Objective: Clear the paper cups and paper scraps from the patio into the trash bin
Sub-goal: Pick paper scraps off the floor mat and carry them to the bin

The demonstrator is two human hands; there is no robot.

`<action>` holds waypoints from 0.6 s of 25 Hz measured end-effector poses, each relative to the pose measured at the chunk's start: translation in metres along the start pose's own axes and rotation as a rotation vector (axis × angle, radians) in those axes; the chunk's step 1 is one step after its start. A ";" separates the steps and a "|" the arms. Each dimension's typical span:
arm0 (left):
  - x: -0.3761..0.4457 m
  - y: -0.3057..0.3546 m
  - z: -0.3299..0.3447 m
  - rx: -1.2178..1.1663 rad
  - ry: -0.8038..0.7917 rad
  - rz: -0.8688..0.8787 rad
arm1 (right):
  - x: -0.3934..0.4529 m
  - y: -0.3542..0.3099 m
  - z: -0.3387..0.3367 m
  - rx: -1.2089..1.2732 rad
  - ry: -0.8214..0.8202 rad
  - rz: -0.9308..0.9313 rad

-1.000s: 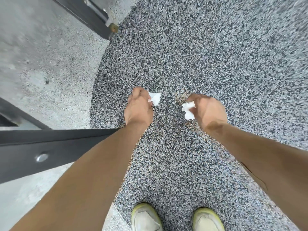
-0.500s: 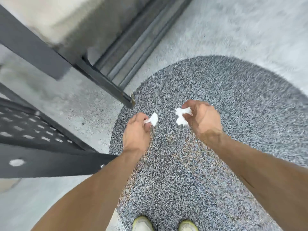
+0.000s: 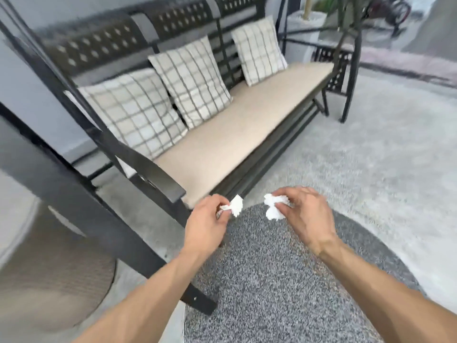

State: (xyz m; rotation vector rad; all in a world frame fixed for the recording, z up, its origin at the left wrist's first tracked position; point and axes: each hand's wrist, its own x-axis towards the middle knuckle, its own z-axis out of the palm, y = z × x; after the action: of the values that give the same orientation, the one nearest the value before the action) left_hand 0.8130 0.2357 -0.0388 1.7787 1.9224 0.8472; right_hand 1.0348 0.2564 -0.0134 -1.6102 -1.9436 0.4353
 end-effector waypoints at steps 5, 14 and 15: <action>-0.030 0.086 -0.132 -0.071 0.151 0.141 | -0.007 -0.113 -0.104 0.041 0.064 -0.038; -0.143 0.118 -0.277 0.087 0.424 0.144 | -0.049 -0.228 -0.172 0.111 -0.039 -0.368; -0.157 0.120 -0.284 0.115 0.458 0.124 | -0.053 -0.237 -0.173 0.133 -0.061 -0.408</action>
State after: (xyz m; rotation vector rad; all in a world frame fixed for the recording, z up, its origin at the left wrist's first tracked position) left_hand 0.7383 0.0348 0.2320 1.9116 2.1896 1.3059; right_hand 0.9611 0.1337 0.2485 -1.0909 -2.1707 0.4371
